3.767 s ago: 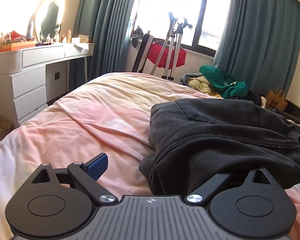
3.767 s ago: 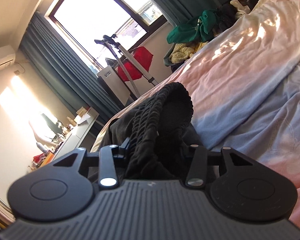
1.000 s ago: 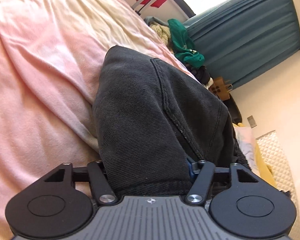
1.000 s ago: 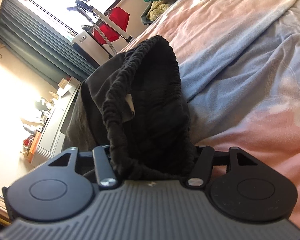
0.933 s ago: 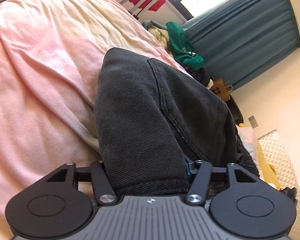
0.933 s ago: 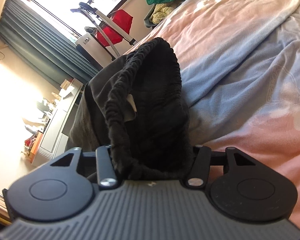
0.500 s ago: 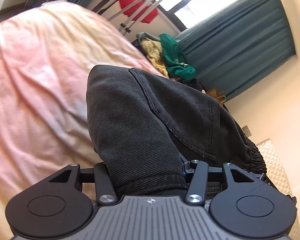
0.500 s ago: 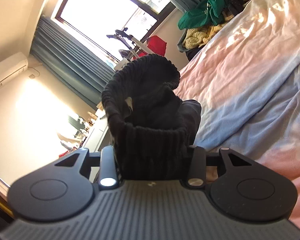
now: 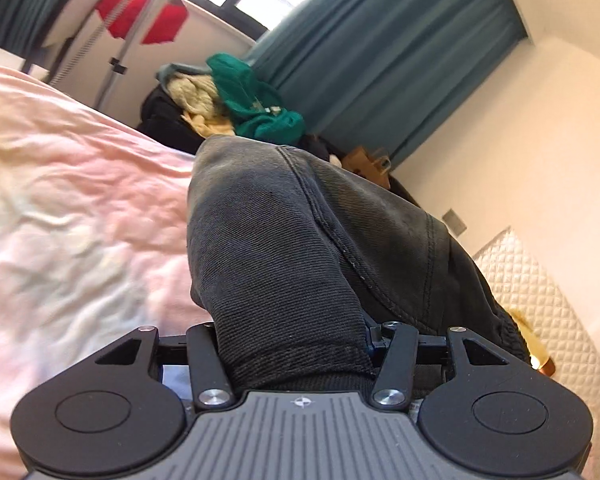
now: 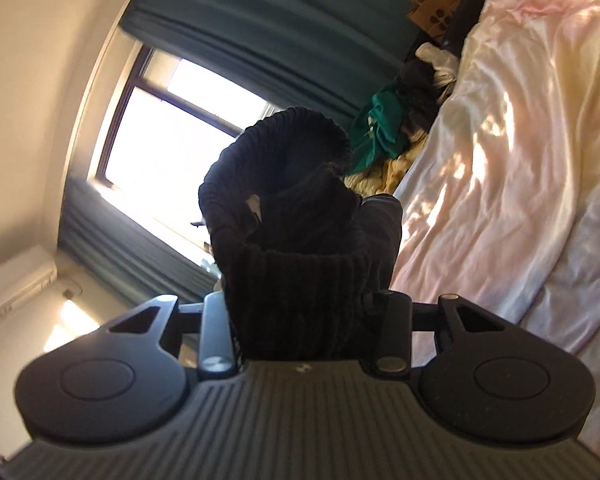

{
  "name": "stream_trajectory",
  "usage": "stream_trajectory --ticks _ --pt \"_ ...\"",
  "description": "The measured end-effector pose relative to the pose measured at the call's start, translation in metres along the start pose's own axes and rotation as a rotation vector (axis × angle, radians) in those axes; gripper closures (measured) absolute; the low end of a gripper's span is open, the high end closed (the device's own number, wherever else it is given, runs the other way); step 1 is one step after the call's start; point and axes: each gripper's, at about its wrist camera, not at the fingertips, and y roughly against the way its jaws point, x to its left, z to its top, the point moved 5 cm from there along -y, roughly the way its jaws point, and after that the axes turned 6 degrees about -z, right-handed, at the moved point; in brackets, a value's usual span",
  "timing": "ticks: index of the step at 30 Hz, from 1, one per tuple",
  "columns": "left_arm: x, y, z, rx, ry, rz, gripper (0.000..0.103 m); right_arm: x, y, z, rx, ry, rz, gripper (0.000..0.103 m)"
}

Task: Fold clothes

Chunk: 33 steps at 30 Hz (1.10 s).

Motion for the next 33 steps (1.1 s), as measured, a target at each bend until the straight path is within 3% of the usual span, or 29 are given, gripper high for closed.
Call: stream_trajectory --ticks 3,5,7,10,14,18,23,28,33 --pt "0.011 -0.069 -0.014 0.082 -0.054 0.011 0.050 -0.067 -0.010 0.002 -0.059 -0.104 -0.073 0.060" --pt "0.027 -0.101 -0.032 0.146 -0.030 0.042 0.048 -0.107 -0.015 -0.005 -0.050 -0.115 -0.180 0.060" --pt "0.045 -0.124 -0.050 0.164 -0.027 0.087 0.042 -0.115 -0.018 -0.007 -0.038 -0.131 -0.189 0.059" --pt "0.049 -0.131 -0.056 0.121 -0.026 0.064 0.037 -0.128 -0.022 -0.009 -0.021 -0.154 -0.203 0.058" --pt "0.055 -0.130 -0.050 0.157 -0.049 0.072 0.033 -0.144 -0.027 -0.012 0.003 -0.184 -0.221 0.056" --pt "0.042 -0.099 -0.055 0.192 -0.031 0.119 0.021 -0.152 -0.025 -0.013 0.022 -0.227 -0.245 0.048" --pt "0.017 -0.047 -0.056 0.167 -0.107 0.215 0.000 -0.136 0.004 -0.018 0.013 -0.188 -0.332 0.039" --pt "-0.026 0.017 -0.062 0.148 -0.233 0.222 0.000 -0.101 0.058 -0.020 -0.049 -0.058 -0.446 0.039" --pt "-0.073 0.092 -0.073 0.058 -0.400 0.221 0.000 -0.048 0.116 -0.038 -0.109 0.153 -0.494 0.039"
